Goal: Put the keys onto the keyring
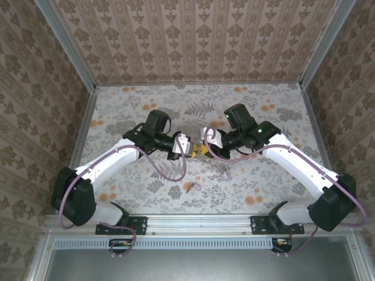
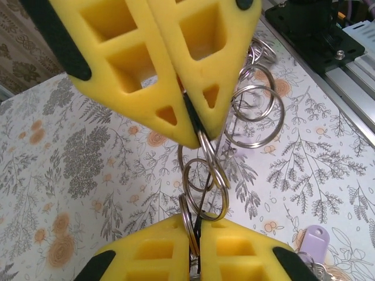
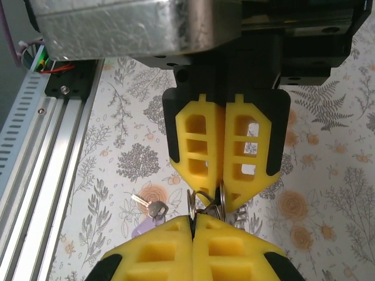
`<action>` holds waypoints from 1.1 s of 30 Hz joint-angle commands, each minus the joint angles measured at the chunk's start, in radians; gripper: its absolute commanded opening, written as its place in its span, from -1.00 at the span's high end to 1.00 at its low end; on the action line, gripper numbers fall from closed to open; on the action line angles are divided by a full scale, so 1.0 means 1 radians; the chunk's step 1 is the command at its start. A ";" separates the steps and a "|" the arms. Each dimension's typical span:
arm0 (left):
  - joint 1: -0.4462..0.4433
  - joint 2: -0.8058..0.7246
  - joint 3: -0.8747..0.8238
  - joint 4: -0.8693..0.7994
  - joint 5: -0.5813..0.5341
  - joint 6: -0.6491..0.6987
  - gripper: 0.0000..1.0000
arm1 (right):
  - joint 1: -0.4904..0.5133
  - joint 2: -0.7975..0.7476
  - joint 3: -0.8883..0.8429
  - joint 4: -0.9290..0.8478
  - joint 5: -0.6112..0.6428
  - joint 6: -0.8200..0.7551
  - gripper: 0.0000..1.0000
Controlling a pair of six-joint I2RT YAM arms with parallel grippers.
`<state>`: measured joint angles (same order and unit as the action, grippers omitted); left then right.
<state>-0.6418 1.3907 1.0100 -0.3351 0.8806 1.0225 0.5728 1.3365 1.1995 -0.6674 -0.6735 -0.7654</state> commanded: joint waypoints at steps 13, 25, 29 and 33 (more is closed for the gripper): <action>0.053 -0.174 -0.070 0.072 0.017 -0.117 0.19 | -0.039 -0.035 -0.163 0.320 -0.090 0.183 1.00; 0.055 -0.106 -0.077 0.148 0.033 -0.221 0.23 | -0.046 -0.062 -0.243 0.463 -0.088 0.231 1.00; 0.054 -0.077 -0.059 0.140 0.059 -0.226 0.31 | -0.047 -0.062 -0.250 0.482 -0.085 0.238 1.00; 0.054 -0.072 -0.061 0.140 0.081 -0.226 0.33 | -0.047 -0.064 -0.254 0.495 -0.072 0.243 1.00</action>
<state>-0.5938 1.3170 0.9249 -0.2047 0.9054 0.8139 0.5316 1.3018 0.9550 -0.2230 -0.7338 -0.5411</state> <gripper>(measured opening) 0.337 0.067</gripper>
